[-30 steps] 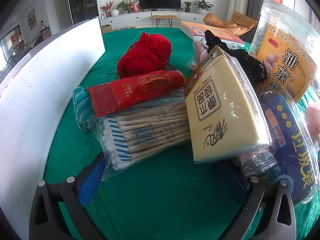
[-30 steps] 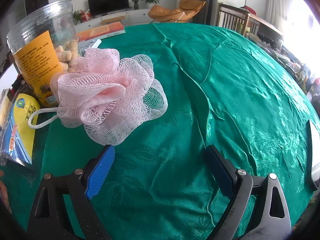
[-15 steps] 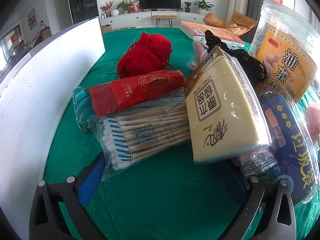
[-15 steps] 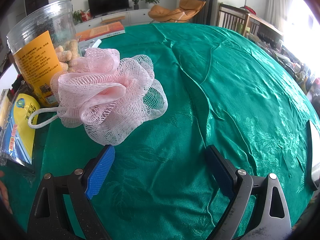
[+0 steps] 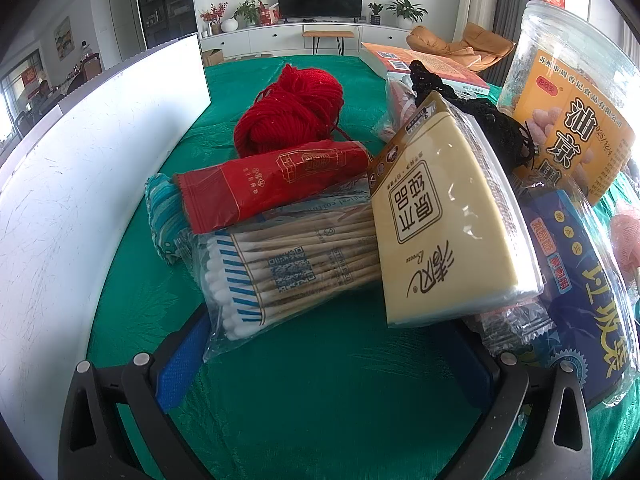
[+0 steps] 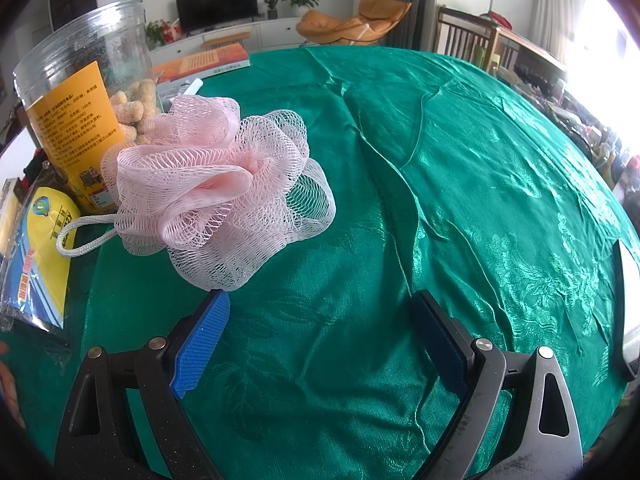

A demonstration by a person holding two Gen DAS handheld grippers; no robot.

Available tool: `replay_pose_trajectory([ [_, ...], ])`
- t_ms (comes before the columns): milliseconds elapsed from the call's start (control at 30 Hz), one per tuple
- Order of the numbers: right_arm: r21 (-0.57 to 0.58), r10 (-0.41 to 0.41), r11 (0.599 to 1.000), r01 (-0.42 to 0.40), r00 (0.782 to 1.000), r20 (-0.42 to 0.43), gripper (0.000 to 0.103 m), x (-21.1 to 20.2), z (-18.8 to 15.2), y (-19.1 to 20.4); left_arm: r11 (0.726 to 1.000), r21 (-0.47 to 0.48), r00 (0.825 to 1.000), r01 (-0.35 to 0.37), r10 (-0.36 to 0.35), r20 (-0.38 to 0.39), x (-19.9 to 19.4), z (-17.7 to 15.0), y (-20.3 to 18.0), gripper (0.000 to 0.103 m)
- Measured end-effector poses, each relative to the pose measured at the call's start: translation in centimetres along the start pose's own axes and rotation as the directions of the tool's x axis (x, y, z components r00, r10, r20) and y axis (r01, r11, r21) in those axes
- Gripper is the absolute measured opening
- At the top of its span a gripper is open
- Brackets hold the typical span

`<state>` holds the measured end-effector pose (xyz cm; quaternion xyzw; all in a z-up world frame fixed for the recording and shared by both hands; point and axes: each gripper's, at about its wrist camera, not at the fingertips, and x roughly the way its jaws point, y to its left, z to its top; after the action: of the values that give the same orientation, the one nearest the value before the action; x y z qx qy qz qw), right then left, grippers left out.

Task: Organize soft objects
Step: 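Move the left tool toward the pile while the right tool approaches the pink bath puff, then grasp the red yarn ball with the left tool while the right tool grasps the pink puff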

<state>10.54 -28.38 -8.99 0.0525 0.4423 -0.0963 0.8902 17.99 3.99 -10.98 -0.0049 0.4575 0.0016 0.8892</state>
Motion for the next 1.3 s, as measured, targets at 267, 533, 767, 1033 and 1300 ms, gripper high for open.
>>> replay_pose_trajectory([
  [267, 0.000, 0.000, 1.000, 0.000, 1.000, 0.000, 0.093, 0.0, 0.0, -0.1, 1.000, 0.000, 1.000, 0.000, 0.000, 0.000, 0.0, 0.0, 0.0, 0.103],
  [533, 0.000, 0.000, 1.000, 0.000, 1.000, 0.000, 0.094, 0.0, 0.0, 0.0, 0.999, 0.039, 1.000, 0.020, -0.019, -0.023, -0.8, -1.0, 0.4, 0.103],
  [767, 0.000, 0.000, 1.000, 0.000, 1.000, 0.000, 0.094, 0.0, 0.0, 0.0, 0.980, 0.119, 0.982, 0.160, -0.145, -0.125, -4.4, -4.3, 1.7, 0.103],
  [1033, 0.000, -0.001, 1.000, 0.001, 1.000, 0.000, 0.094, 0.1, 0.0, 0.0, 0.976, 0.065, 0.978, 0.210, -0.208, -0.024, -7.8, 5.5, 3.9, 0.103],
  [1300, -0.024, 0.046, 0.999, -0.047, 0.998, -0.050, 0.093, 0.0, 0.5, -0.2, 0.990, 0.058, 0.963, 0.129, -0.111, -0.247, 3.5, 12.8, 4.8, 0.103],
])
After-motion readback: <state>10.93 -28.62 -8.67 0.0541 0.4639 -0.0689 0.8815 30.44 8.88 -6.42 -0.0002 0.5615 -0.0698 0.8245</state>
